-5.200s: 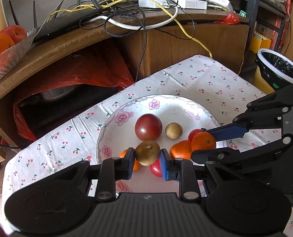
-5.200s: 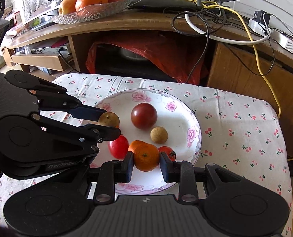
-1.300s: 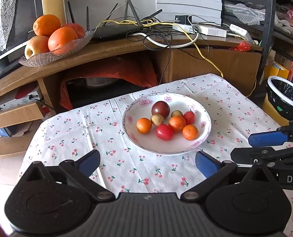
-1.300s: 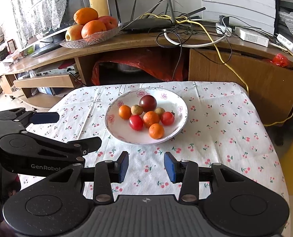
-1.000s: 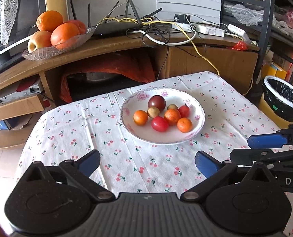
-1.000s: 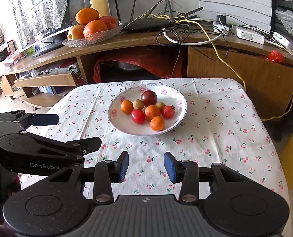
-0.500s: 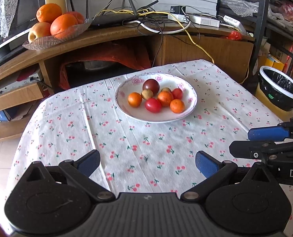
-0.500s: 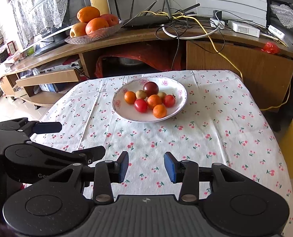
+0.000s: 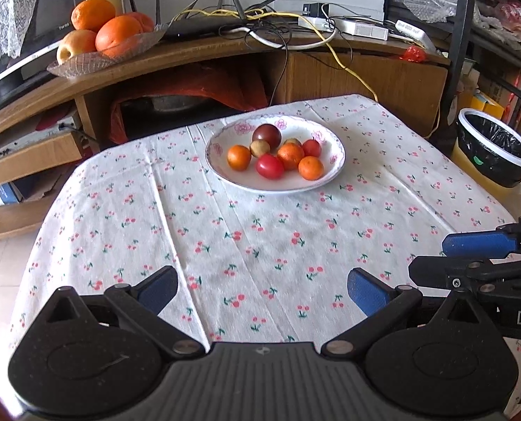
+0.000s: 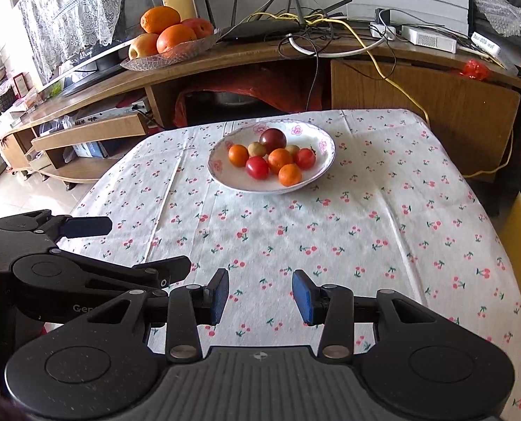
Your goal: Organize fruits
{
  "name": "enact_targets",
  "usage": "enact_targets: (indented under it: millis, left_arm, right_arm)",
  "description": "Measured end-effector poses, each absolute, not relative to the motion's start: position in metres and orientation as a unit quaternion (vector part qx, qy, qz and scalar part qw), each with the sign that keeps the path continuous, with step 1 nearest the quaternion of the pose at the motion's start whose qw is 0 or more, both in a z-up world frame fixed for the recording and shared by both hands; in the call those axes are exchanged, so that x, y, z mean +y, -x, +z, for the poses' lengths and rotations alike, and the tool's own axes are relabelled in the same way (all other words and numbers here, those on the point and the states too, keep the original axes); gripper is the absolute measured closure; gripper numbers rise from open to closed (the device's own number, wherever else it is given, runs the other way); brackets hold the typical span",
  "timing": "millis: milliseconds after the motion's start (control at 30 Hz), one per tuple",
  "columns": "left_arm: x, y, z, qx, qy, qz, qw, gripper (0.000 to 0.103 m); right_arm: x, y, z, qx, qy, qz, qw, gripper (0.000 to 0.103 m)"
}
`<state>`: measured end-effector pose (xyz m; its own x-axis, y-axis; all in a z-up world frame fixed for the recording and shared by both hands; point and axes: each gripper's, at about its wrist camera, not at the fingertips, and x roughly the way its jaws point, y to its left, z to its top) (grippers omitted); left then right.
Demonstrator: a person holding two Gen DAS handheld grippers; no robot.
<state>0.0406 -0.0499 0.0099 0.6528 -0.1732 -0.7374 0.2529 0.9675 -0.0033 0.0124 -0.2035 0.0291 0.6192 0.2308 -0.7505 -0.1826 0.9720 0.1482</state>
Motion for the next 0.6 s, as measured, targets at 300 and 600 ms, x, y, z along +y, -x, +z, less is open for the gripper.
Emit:
enact_targets:
  millis: [300,600]
  left_arm:
    - [-0.048,-0.031,0.005,0.413,-0.049,-0.117,0.902,0.0]
    - [-0.048,-0.023,0.004,0.407,-0.063,-0.107,0.905,0.0]
  right_arm:
    - [-0.198,-0.003,0.026,0.428,-0.027,0.114,0.896,0.066]
    - [-0.196,0.004,0.023,0.432,-0.026,0.109,0.895,0.066]
